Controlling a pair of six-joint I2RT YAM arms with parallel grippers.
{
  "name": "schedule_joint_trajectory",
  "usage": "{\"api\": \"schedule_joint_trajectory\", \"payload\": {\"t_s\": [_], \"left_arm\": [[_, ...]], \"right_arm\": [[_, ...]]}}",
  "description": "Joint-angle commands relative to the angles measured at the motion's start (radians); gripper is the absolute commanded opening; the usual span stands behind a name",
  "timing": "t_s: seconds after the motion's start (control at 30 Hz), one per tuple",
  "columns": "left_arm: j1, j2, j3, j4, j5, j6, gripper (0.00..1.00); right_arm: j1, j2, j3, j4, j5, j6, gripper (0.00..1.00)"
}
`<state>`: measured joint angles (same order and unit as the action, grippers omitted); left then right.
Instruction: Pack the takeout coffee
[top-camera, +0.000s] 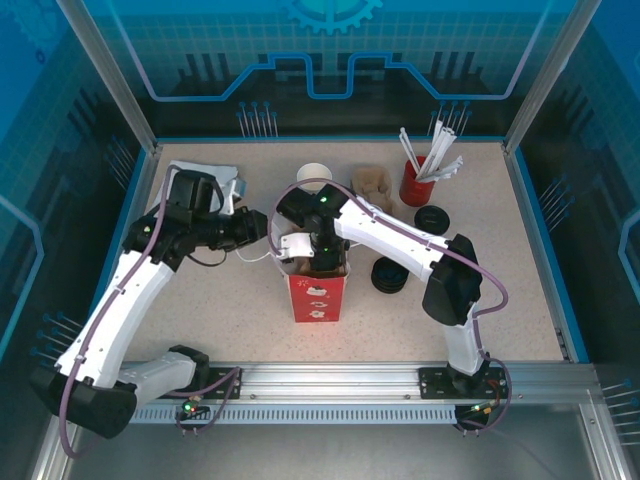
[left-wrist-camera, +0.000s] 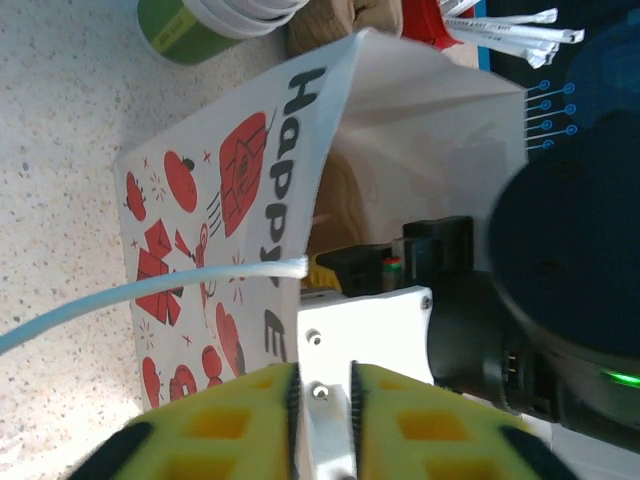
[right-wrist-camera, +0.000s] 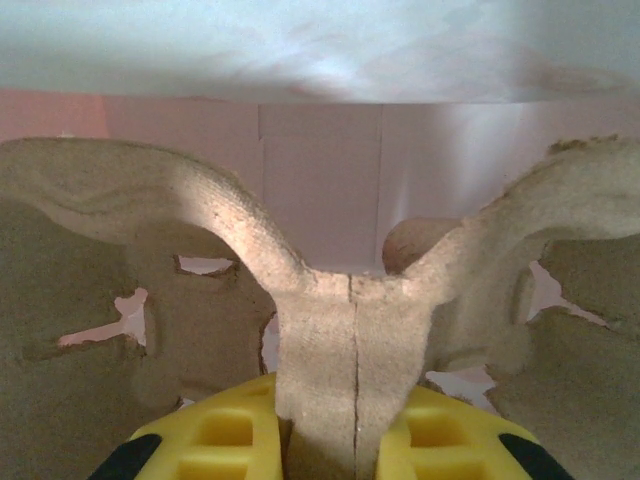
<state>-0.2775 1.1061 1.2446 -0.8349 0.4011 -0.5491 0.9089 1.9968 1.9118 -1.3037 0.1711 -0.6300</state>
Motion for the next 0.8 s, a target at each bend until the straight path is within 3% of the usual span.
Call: {"api": "schedule_joint_trajectory", "payload": {"t_s": [0.0,0.13,0.33,0.67,0.77], "left_arm": [[0.0,0.003,0.08,-0.037,0.001,0.028,0.28],[0.032,0.0,0.12,-0.114,-0.033,0.022,0.37],[0.057,0.007,0.048,-0.078,0.07,-0.014,0.43],[0.054,0.063,-0.057,0.039,0.161,-0.042,0.44],[0.049,0.076,-0.063,0.049,0.165,-0.039,0.37]], "right_arm": [[-0.012,0.0,-0.016,-0.006,-0.005,-0.01,0.2],[-0.016,0.0,-0.011,-0.006,-0.014,-0.009,0.2],[-0.015,0.003,0.0,-0.006,-0.029,-0.002,0.2],[-0.015,0.002,0.006,-0.001,-0.039,-0.001,0.2],[-0.015,0.005,0.009,-0.005,-0.038,-0.001,0.2]]}}
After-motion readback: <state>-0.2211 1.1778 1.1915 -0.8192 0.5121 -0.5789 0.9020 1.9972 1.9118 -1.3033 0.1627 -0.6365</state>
